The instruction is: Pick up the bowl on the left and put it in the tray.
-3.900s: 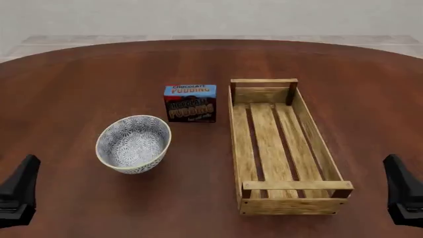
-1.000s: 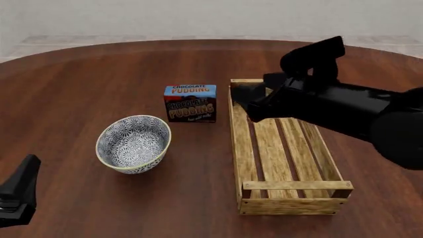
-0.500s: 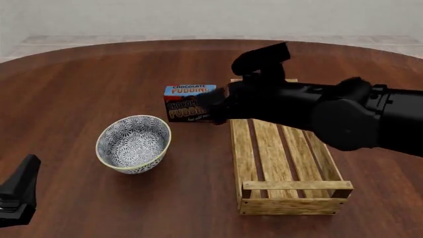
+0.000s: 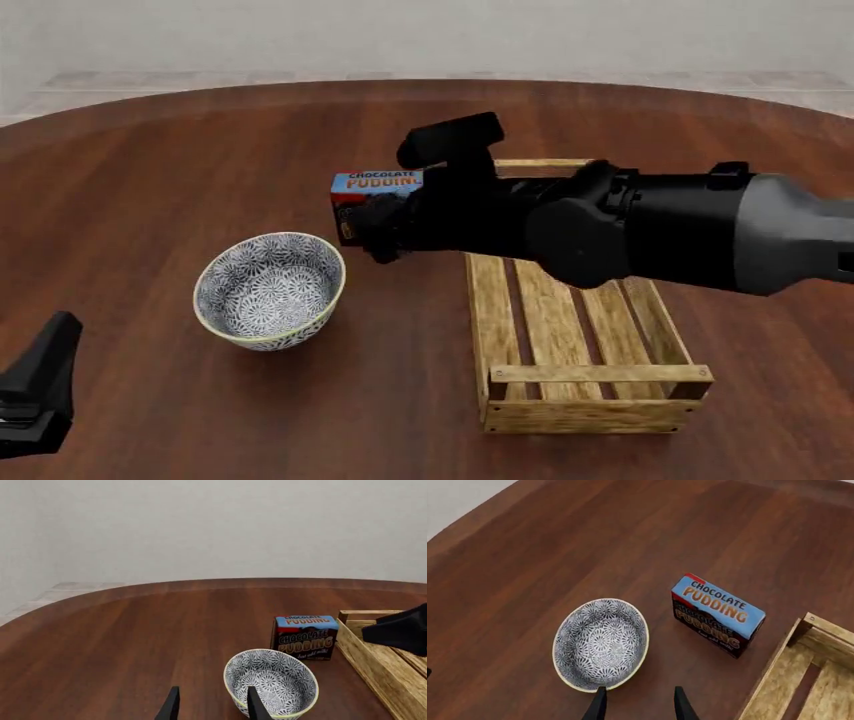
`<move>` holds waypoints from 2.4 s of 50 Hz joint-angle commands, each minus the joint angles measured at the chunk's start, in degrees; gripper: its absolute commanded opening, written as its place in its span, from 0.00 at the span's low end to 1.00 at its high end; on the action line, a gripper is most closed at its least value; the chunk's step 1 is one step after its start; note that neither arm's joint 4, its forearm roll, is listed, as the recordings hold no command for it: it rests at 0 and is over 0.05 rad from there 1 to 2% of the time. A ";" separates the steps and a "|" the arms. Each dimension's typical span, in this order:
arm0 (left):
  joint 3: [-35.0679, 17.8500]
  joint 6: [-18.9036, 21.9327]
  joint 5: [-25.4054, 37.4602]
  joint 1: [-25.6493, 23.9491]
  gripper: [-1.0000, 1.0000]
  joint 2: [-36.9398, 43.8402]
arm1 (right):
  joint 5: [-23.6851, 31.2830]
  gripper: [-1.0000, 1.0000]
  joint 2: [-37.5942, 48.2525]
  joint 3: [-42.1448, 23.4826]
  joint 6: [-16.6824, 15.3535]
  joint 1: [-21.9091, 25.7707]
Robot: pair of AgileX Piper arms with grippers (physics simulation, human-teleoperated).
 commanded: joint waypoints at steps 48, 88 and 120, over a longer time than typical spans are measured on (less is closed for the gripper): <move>0.00 0.00 0.00 0.00 1.00 0.00 | 0.89 1.00 18.97 -12.84 3.72 0.83; 0.00 0.01 0.00 -0.01 1.00 0.00 | 1.87 1.00 31.72 -21.68 7.37 0.07; 0.00 0.00 0.00 0.00 1.00 -0.01 | 1.43 0.00 37.66 -24.50 10.78 2.16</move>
